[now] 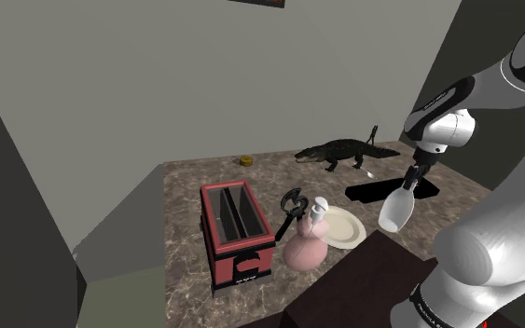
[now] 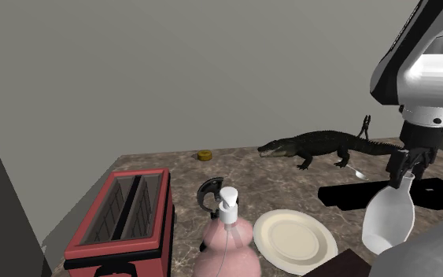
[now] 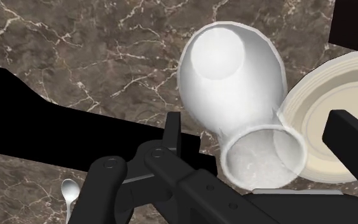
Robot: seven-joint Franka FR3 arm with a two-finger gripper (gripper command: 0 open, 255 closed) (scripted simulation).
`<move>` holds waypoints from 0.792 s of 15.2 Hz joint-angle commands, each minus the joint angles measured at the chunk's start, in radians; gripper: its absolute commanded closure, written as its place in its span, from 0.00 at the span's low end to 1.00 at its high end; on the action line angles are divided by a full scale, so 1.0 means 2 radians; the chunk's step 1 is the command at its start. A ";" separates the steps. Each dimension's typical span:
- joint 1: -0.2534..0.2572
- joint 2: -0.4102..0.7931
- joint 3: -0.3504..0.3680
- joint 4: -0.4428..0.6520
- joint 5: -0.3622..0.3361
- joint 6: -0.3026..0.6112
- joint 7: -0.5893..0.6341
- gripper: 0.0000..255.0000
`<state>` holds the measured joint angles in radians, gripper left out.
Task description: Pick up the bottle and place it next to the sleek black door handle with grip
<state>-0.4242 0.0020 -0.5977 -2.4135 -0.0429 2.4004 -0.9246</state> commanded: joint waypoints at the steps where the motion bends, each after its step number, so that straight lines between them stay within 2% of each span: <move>1: 0.000 -0.015 0.000 0.005 -0.011 -0.018 0.008 0.00; 4: 0.000 -0.051 0.004 0.024 -0.034 -0.068 0.026 0.00; 12: 0.000 -0.051 0.005 0.024 -0.034 -0.068 0.026 0.00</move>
